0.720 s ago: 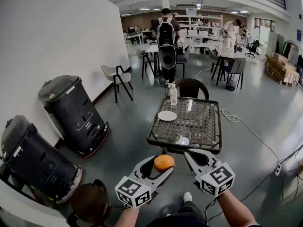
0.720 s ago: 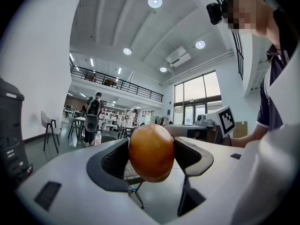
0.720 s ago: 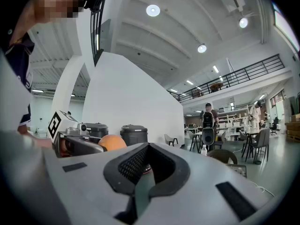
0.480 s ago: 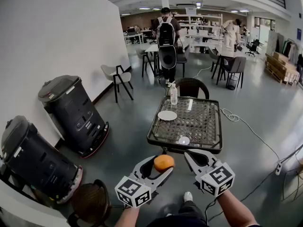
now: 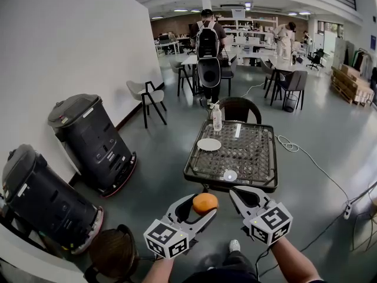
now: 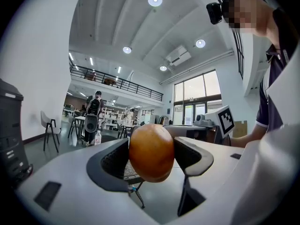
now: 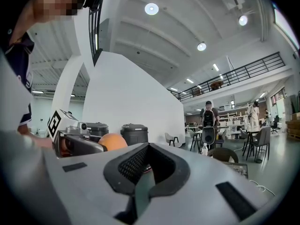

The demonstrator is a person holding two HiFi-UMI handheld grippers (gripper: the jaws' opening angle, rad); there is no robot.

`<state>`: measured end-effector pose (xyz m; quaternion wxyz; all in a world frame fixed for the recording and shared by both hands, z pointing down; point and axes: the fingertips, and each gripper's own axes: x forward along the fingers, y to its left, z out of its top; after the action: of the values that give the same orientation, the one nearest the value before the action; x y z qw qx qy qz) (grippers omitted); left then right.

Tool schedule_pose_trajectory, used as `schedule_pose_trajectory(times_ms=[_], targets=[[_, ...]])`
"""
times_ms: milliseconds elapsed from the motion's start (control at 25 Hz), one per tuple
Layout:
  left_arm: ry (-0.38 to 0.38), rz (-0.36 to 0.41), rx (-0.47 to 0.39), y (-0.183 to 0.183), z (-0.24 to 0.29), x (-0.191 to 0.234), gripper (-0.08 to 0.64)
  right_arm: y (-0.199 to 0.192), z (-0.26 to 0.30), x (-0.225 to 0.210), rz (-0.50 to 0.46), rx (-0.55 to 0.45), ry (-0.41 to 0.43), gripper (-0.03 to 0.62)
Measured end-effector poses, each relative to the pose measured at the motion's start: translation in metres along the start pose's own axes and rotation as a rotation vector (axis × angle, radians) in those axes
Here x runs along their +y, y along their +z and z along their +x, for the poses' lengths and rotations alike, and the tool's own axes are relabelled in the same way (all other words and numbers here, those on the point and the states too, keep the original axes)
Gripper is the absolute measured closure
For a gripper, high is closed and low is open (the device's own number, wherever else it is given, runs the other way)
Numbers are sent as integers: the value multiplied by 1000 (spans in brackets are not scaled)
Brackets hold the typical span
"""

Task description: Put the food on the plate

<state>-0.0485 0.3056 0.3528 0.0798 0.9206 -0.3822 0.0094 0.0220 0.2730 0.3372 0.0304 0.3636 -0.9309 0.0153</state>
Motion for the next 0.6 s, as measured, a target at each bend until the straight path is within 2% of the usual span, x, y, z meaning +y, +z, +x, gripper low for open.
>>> schedule_pose_trajectory(times_ms=[600], targets=[[20, -11, 17, 2, 33, 26, 252, -3, 23, -36, 27, 5, 11, 589]])
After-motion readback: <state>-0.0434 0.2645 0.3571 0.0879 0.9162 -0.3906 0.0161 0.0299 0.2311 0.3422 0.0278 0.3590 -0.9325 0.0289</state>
